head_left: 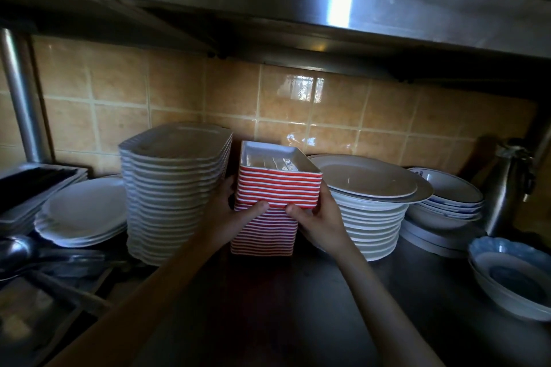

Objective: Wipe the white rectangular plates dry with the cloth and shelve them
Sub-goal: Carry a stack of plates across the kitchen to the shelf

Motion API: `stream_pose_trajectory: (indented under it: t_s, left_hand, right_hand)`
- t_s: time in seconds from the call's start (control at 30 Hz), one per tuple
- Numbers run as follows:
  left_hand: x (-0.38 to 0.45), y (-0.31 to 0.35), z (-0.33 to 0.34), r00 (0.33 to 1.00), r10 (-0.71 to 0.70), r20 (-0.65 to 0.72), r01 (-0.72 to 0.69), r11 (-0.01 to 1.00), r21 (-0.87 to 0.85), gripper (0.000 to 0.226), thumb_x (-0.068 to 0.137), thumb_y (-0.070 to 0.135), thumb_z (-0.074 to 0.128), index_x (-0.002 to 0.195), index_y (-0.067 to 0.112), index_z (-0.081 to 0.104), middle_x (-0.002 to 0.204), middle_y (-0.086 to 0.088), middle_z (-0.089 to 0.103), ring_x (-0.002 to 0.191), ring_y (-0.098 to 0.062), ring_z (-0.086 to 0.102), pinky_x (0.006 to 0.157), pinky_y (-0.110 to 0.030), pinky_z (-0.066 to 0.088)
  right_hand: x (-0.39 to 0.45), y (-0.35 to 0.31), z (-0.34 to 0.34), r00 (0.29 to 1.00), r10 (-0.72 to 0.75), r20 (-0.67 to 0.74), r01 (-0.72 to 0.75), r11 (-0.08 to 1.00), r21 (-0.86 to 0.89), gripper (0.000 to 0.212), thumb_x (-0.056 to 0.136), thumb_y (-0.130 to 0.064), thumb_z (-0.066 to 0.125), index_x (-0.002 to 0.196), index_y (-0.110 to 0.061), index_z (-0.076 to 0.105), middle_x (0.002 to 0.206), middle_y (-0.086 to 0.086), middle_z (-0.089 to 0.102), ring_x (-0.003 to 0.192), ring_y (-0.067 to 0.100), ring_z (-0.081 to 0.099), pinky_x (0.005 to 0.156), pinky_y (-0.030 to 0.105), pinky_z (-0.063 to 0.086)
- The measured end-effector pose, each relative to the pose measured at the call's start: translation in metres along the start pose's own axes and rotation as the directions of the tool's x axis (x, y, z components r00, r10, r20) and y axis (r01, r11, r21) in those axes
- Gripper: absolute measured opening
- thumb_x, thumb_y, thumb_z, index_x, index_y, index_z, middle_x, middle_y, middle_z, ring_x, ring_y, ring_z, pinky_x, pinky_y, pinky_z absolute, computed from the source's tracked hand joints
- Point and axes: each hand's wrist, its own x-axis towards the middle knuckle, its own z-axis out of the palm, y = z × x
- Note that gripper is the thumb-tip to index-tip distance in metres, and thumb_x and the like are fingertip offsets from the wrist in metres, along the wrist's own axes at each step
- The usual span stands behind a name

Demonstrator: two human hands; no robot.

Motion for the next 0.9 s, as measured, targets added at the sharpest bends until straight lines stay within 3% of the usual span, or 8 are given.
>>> stream_pose_trajectory:
  t_s: [0.07, 0.2, 0.37, 0.43, 0.57, 0.67, 0.73, 0.9]
  left_hand:
    - [0.003, -0.003, -0.002, 0.999, -0.016, -0.030, 0.016, 1.000, 0.001, 0.078, 0.048, 0.060, 0.085, 0.119, 0.044, 0.056, 0.119, 0.006, 0.066, 0.109, -0.013, 0.063, 0.097, -0.047, 0.049]
    - [0.012, -0.017, -0.005, 0.993, -0.057, -0.102, 0.055, 0.998, -0.019, 0.103, 0.042, 0.064, 0.088, 0.131, 0.027, 0.052, 0.120, 0.000, 0.066, 0.110, -0.018, 0.064, 0.096, -0.050, 0.050]
    - [0.011, -0.011, -0.001, 0.989, -0.037, -0.144, 0.030, 0.998, -0.051, 0.055, 0.052, 0.043, 0.083, 0.103, 0.030, 0.068, 0.101, 0.005, 0.074, 0.096, -0.013, 0.069, 0.091, -0.046, 0.053]
    - [0.011, -0.010, 0.002, 0.985, -0.046, -0.164, 0.033, 0.996, -0.080, 0.050, 0.050, 0.042, 0.080, 0.098, 0.030, 0.070, 0.097, 0.008, 0.074, 0.094, -0.010, 0.070, 0.090, -0.043, 0.054]
    - [0.013, -0.011, 0.006, 0.974, -0.045, -0.220, 0.039, 0.999, -0.034, 0.063, 0.053, 0.041, 0.081, 0.110, 0.018, 0.067, 0.100, 0.003, 0.074, 0.093, -0.009, 0.070, 0.087, -0.039, 0.056]
    - [0.014, -0.009, 0.009, 0.967, -0.034, -0.252, 0.040, 0.999, 0.019, 0.055, 0.065, 0.024, 0.085, 0.116, 0.014, 0.065, 0.106, 0.000, 0.072, 0.094, -0.008, 0.069, 0.087, -0.035, 0.055]
    - [0.015, -0.010, 0.010, 0.963, 0.025, -0.268, 0.000, 0.996, 0.093, 0.043, 0.068, 0.018, 0.083, 0.108, 0.017, 0.068, 0.100, 0.006, 0.072, 0.091, -0.005, 0.068, 0.088, -0.033, 0.054]
    - [0.015, -0.015, 0.009, 0.943, 0.145, -0.300, -0.071, 0.967, 0.244, 0.030, 0.074, 0.011, 0.078, 0.096, 0.029, 0.068, 0.089, 0.014, 0.069, 0.080, 0.011, 0.063, 0.088, -0.032, 0.053]
  right_hand:
    - [0.003, 0.002, 0.002, 1.000, -0.009, -0.022, 0.008, 0.999, -0.042, 0.086, 0.066, -0.045, 0.081, 0.135, -0.012, 0.042, 0.119, 0.005, 0.064, 0.110, 0.020, 0.062, 0.097, 0.050, 0.048]
    - [0.009, 0.008, 0.007, 0.998, -0.043, -0.046, 0.037, 0.992, -0.117, 0.077, 0.069, -0.046, 0.077, 0.134, -0.020, 0.045, 0.114, -0.009, 0.066, 0.106, 0.007, 0.063, 0.093, 0.036, 0.051]
    - [0.017, 0.012, 0.015, 0.992, -0.097, -0.077, 0.083, 0.982, -0.168, 0.067, 0.074, -0.033, 0.078, 0.132, -0.022, 0.048, 0.107, -0.019, 0.066, 0.098, -0.006, 0.062, 0.082, 0.015, 0.049]
    - [0.020, 0.013, 0.017, 0.990, -0.104, -0.090, 0.087, 0.980, -0.178, 0.067, 0.073, -0.032, 0.079, 0.132, -0.024, 0.049, 0.107, -0.019, 0.066, 0.097, -0.006, 0.062, 0.083, 0.017, 0.051]
    - [0.025, 0.016, 0.019, 0.992, -0.092, -0.085, 0.077, 0.982, -0.170, 0.066, 0.074, -0.032, 0.079, 0.132, -0.025, 0.049, 0.110, -0.012, 0.067, 0.099, 0.000, 0.063, 0.088, 0.028, 0.053]
    - [0.029, 0.020, 0.017, 0.992, -0.078, -0.102, 0.060, 0.983, -0.175, 0.072, 0.069, -0.043, 0.076, 0.133, -0.028, 0.048, 0.112, -0.012, 0.067, 0.100, 0.003, 0.064, 0.090, 0.035, 0.053]
    - [0.031, 0.023, 0.016, 0.990, -0.075, -0.122, 0.052, 0.982, -0.184, 0.074, 0.067, -0.048, 0.074, 0.133, -0.028, 0.048, 0.112, -0.011, 0.067, 0.101, 0.004, 0.064, 0.090, 0.036, 0.053]
    - [0.035, 0.027, 0.015, 0.985, -0.084, -0.152, 0.053, 0.979, -0.196, 0.062, 0.077, -0.024, 0.076, 0.133, -0.022, 0.050, 0.112, -0.006, 0.067, 0.100, 0.009, 0.063, 0.089, 0.030, 0.052]
